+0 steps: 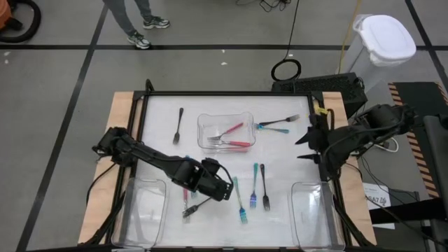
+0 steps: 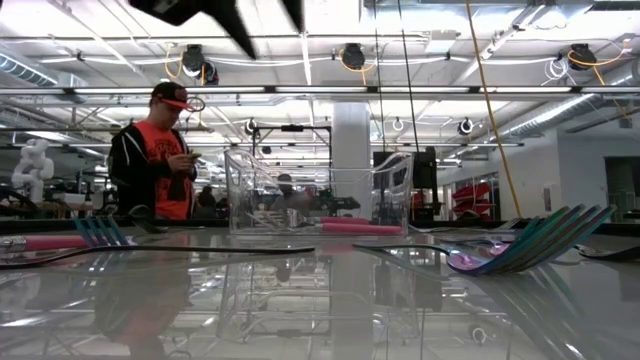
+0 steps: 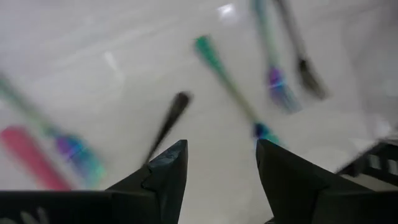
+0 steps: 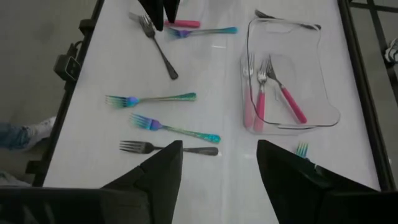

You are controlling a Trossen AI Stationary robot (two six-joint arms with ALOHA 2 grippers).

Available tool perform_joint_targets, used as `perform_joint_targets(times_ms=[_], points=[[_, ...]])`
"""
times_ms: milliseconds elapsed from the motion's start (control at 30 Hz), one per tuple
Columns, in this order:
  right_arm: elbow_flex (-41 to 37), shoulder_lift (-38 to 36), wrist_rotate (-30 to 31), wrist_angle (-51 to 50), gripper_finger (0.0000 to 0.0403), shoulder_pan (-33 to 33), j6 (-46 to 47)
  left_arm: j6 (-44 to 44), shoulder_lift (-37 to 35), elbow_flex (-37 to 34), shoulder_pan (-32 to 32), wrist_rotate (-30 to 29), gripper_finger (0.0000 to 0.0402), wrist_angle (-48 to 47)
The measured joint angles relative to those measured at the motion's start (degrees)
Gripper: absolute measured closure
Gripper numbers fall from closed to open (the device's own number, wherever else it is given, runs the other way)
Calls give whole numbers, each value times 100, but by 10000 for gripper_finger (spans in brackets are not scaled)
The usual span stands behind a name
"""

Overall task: Sort silverware by color (type)
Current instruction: Put the pink fork into the middle transparent bin

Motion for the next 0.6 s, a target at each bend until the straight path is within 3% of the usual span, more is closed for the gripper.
perform_joint_targets(times_ms=[200, 367, 600], points=[[0, -34, 94, -2, 202, 0, -37, -598, 2, -35, -11, 174, 212, -666], [0, 11, 142, -2, 202, 0, -24, -751, 2, -50, 18, 384, 212, -880], [-2, 29, 290, -3, 202, 0, -22, -1666, 2, -149, 57, 358, 212, -1071]])
